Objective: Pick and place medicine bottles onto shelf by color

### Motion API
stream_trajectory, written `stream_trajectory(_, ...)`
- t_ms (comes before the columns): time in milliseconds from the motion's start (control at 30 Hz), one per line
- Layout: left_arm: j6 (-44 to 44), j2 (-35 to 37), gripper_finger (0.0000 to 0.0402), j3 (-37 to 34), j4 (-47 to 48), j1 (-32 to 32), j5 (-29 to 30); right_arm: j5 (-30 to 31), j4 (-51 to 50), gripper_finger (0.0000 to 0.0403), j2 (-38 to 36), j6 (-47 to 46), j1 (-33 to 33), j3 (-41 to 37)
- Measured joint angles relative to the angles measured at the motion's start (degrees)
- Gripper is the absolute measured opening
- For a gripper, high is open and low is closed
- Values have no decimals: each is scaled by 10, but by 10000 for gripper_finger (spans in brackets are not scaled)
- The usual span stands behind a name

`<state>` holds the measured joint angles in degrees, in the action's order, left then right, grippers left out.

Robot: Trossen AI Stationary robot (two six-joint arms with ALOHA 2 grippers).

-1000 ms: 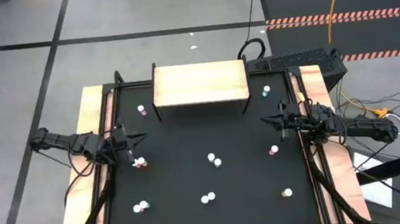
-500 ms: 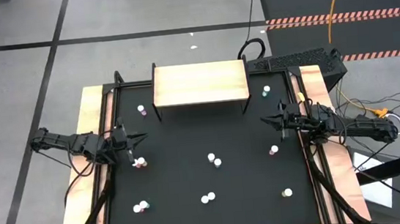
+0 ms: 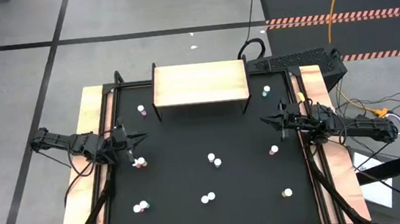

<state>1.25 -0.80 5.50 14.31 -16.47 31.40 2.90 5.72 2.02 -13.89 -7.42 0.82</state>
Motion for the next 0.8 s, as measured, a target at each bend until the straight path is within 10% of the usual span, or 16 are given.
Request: stream_trajectory(800, 0, 0, 42, 0, 0, 0, 0, 0, 19, 0, 0, -17, 0, 0)
